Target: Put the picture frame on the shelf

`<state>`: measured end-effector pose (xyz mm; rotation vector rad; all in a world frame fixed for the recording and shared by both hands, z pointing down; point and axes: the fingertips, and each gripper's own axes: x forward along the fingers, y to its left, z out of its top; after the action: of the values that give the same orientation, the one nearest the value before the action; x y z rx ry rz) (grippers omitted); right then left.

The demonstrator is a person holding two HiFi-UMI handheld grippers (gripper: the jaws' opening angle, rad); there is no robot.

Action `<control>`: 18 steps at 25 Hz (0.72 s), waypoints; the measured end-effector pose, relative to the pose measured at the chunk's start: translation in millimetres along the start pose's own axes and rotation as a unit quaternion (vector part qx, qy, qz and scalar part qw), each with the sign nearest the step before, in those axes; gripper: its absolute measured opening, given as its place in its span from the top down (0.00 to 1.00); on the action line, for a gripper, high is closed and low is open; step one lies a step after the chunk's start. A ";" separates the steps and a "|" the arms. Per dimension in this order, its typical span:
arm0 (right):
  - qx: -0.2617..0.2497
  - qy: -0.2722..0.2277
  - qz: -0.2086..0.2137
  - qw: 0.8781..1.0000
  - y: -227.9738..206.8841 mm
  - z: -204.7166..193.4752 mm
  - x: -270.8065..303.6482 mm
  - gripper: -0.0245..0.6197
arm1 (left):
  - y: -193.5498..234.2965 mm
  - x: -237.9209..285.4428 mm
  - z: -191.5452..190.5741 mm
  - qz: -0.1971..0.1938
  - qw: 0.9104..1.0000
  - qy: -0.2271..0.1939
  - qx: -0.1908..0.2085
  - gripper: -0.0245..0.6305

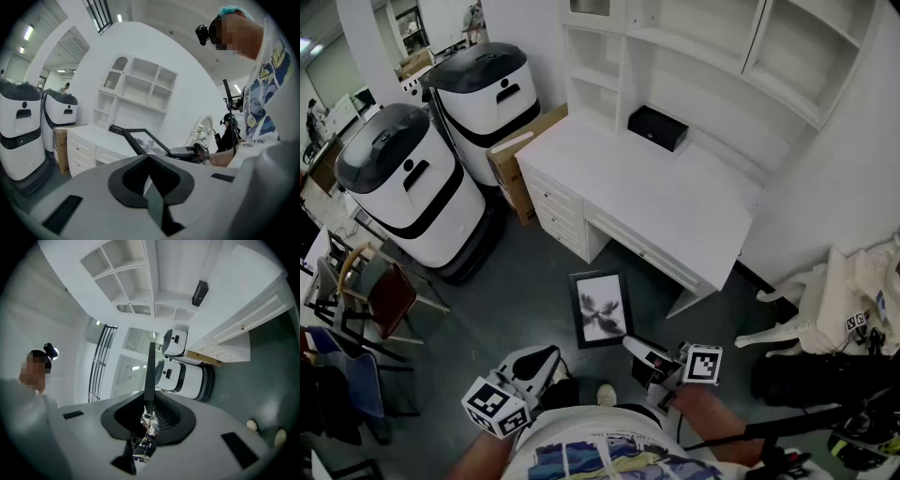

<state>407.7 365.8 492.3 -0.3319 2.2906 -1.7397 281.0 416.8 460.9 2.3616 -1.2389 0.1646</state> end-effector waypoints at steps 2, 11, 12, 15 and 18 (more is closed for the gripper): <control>-0.006 0.000 0.008 1.000 -3.4 -0.8 -2.3 0.83 | -6.1 0.0 -5.3 0.005 1.000 0.008 0.003 0.94; 0.012 0.005 0.011 1.000 -4.6 -10.8 -1.0 0.83 | -31.9 -0.1 -6.3 -0.005 1.000 0.011 0.029 0.94; 0.012 0.004 0.007 1.000 -4.8 -12.4 -0.1 0.83 | -28.3 -2.0 -6.2 -0.006 1.000 0.009 0.027 0.94; 0.008 -0.003 -0.007 1.000 -5.6 -11.6 7.4 0.83 | -11.8 -7.6 -1.5 -0.009 1.000 -0.003 0.016 0.94; 0.004 -0.011 -0.010 1.000 -1.5 -10.2 29.0 0.83 | 9.3 -20.5 8.6 -0.015 1.000 -0.015 0.008 0.94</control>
<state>377.0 365.2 494.7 -0.3711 2.2729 -1.7453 260.6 423.7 450.1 2.4029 -1.2200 0.1294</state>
